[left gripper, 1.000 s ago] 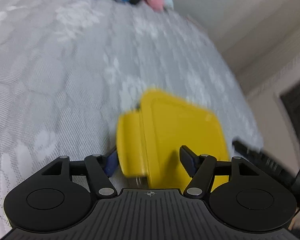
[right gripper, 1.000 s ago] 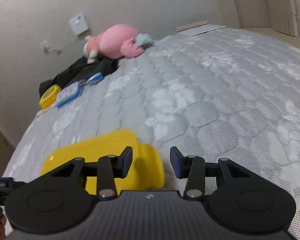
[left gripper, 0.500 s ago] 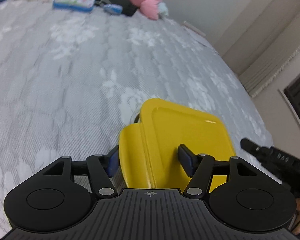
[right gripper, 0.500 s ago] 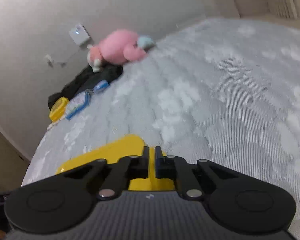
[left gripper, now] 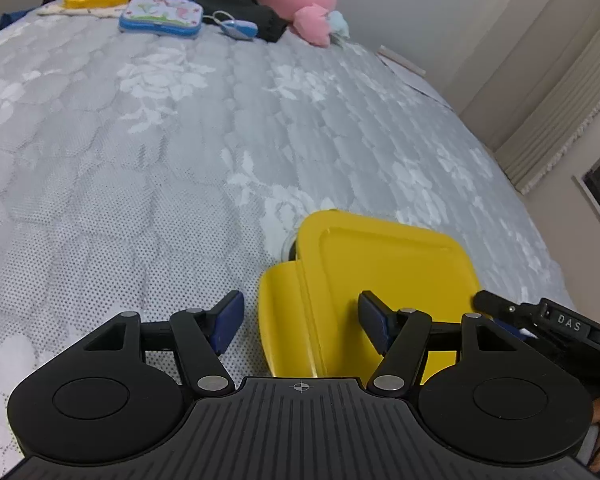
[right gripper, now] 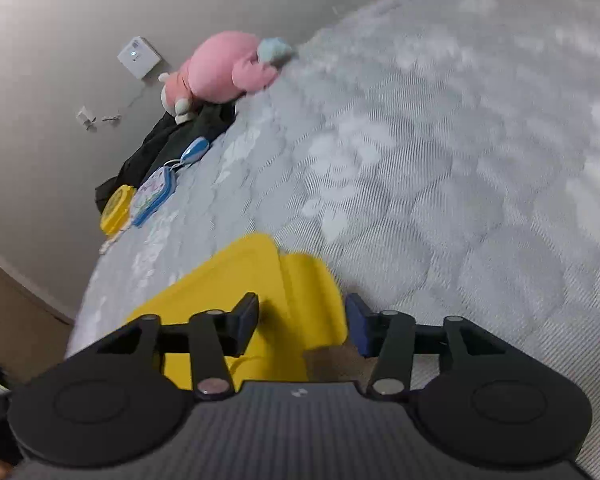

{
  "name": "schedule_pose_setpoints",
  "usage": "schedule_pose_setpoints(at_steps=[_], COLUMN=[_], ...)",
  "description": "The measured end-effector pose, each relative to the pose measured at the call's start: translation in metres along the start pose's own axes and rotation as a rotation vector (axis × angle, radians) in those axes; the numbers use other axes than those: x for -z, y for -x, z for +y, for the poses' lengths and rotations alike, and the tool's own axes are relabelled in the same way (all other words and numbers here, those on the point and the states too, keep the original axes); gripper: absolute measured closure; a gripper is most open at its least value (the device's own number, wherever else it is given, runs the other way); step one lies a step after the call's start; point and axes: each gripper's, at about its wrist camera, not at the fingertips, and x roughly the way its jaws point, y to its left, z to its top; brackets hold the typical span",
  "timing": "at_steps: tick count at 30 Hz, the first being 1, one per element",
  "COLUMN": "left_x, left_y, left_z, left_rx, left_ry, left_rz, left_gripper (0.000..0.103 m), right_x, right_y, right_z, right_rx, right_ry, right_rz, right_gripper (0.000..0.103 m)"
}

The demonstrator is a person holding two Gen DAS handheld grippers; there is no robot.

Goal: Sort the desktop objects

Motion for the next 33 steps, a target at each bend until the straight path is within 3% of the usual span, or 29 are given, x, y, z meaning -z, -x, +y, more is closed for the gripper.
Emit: schedule_pose_setpoints(at_steps=[6, 13, 19, 21, 25, 28, 30, 31, 33], left_x=[-0.001, 0.002, 0.004, 0.002, -0.007, -0.011, -0.013, -0.012, -0.010], left_y=[-0.001, -0.003, -0.007, -0.003, 0.015, 0.015, 0.005, -0.001, -0.008], left_z=[-0.001, -0.006, -0.009, -0.003, 0.020, 0.040, 0.037, 0.032, 0.019], left_rx=[0.014, 0.019, -0.004, 0.000, 0.004, 0.127, 0.179, 0.170, 0.052], left_ry=[-0.001, -0.025, -0.065, -0.035, 0.088, 0.260, 0.260, 0.233, 0.119], left_rz=[0.004, 0.018, 0.060, 0.047, -0.061, -0.105, -0.064, -0.040, -0.028], left_gripper=[0.035, 0.035, 0.029, 0.031, 0.030, 0.030, 0.031, 0.031, 0.031], right_x=[0.002, 0.001, 0.002, 0.003, 0.002, 0.000, 0.001, 0.002, 0.004], right_y=[-0.005, 0.012, 0.004, 0.007, 0.018, 0.016, 0.011, 0.009, 0.005], right_z=[-0.009, 0.005, 0.005, 0.008, 0.014, 0.019, 0.023, 0.025, 0.029], right_rx=[-0.050, -0.055, 0.011, 0.019, 0.062, 0.075, 0.073, 0.075, 0.077], right_ry=[-0.078, 0.031, 0.033, 0.057, 0.104, 0.123, 0.141, 0.150, 0.169], right_rz=[0.041, -0.065, 0.008, -0.006, -0.096, -0.119, -0.101, -0.097, -0.088], right_gripper=[0.053, 0.059, 0.055, 0.055, 0.056, 0.056, 0.056, 0.056, 0.056])
